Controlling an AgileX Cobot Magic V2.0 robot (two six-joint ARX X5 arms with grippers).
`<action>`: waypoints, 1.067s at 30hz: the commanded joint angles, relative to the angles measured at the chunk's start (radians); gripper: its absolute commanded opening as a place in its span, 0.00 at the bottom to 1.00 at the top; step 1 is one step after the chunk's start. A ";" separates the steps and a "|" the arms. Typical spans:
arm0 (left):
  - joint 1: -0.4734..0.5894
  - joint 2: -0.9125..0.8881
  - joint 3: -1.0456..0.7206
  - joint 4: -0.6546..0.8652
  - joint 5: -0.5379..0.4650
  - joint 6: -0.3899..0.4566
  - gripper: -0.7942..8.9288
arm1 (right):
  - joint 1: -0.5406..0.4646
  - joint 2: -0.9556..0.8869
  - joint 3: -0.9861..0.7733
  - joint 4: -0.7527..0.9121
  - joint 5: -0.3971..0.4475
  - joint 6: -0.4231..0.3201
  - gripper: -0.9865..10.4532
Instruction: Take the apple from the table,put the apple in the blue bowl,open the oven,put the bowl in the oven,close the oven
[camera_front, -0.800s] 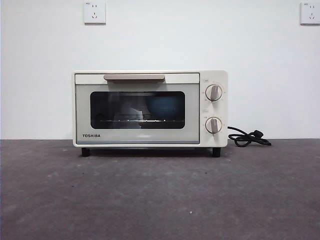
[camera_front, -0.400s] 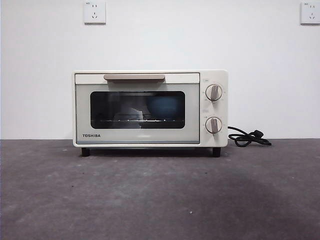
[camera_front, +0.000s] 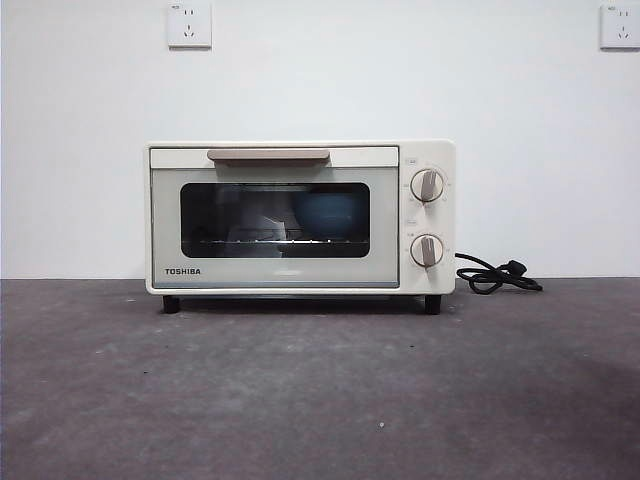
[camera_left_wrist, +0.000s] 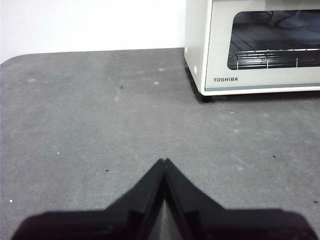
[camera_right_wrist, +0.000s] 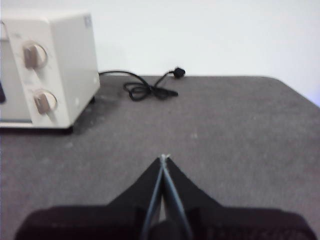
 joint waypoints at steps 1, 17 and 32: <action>0.002 0.003 -0.010 0.008 -0.002 -0.006 0.08 | -0.002 -0.002 -0.014 -0.064 0.005 0.008 0.09; 0.002 0.024 -0.010 0.007 -0.002 -0.006 0.08 | 0.000 0.000 -0.014 -0.067 0.013 -0.014 0.09; 0.002 0.024 -0.010 0.007 -0.003 -0.006 0.08 | 0.000 0.000 -0.014 -0.067 0.013 -0.014 0.09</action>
